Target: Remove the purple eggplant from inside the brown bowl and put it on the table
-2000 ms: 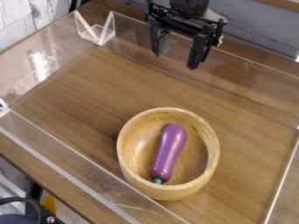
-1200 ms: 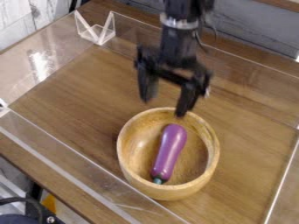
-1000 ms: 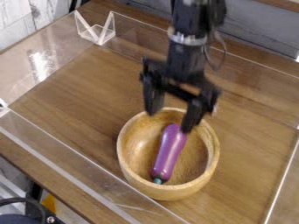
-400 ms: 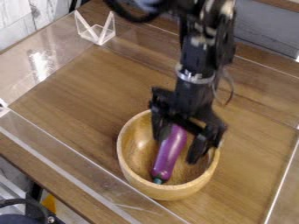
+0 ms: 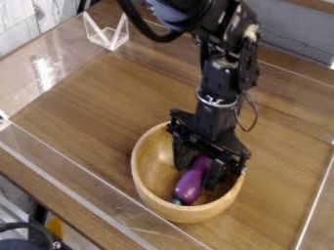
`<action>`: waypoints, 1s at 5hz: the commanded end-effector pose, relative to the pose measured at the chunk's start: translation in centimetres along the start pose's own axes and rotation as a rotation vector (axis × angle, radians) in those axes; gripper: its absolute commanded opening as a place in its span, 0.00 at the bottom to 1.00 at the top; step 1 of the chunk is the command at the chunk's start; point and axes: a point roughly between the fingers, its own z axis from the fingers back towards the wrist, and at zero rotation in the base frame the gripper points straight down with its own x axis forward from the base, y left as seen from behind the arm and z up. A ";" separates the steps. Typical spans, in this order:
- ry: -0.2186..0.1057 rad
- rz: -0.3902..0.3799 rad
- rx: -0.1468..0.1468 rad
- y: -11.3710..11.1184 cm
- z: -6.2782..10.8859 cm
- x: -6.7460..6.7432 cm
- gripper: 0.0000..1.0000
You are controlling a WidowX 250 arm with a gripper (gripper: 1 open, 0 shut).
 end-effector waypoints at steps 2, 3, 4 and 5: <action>-0.050 0.006 0.002 0.2 0.8 0.6 0.00; -0.056 0.007 0.005 0.2 0.9 0.6 0.00; -0.062 0.008 0.007 0.3 1.0 0.6 0.00; -0.068 0.009 0.009 0.3 1.1 0.6 0.00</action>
